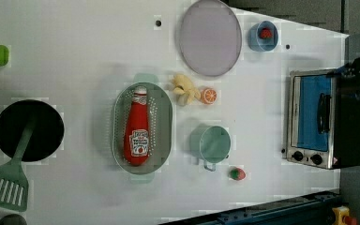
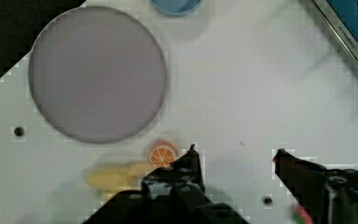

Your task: Pick ketchup from strainer and place it on the table

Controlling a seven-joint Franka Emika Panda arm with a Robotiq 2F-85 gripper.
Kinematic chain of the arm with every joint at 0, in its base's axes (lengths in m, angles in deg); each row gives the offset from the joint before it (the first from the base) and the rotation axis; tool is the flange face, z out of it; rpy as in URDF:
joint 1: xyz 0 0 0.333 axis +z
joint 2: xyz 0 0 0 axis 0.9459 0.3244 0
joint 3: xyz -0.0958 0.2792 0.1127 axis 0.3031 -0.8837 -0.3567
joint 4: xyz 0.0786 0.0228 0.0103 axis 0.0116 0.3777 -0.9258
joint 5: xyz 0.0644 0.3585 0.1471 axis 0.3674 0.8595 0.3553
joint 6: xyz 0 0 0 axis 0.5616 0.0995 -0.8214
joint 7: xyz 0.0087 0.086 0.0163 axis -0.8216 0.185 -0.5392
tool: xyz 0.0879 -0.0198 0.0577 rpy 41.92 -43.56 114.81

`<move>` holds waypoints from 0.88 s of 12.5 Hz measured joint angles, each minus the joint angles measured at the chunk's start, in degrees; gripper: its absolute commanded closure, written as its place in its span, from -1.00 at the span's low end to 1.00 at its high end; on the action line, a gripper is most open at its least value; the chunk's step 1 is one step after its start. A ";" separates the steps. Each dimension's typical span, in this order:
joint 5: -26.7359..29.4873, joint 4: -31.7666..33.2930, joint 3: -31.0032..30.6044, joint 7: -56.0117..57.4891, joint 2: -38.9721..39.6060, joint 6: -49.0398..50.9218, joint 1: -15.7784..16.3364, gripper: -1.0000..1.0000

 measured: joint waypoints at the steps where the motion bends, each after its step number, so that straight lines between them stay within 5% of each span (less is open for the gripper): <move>1: 0.42 3.64 -1.93 -1.94 -3.33 4.69 -2.01 -0.59; 3: 0.53 8.95 -3.85 -4.76 -11.31 9.77 -3.97 -1.00; 6: 0.80 6.15 -5.98 -6.05 -16.55 8.32 -4.90 -1.00; 11: 1.31 4.31 -19.87 -6.59 -12.76 4.35 -6.27 -1.00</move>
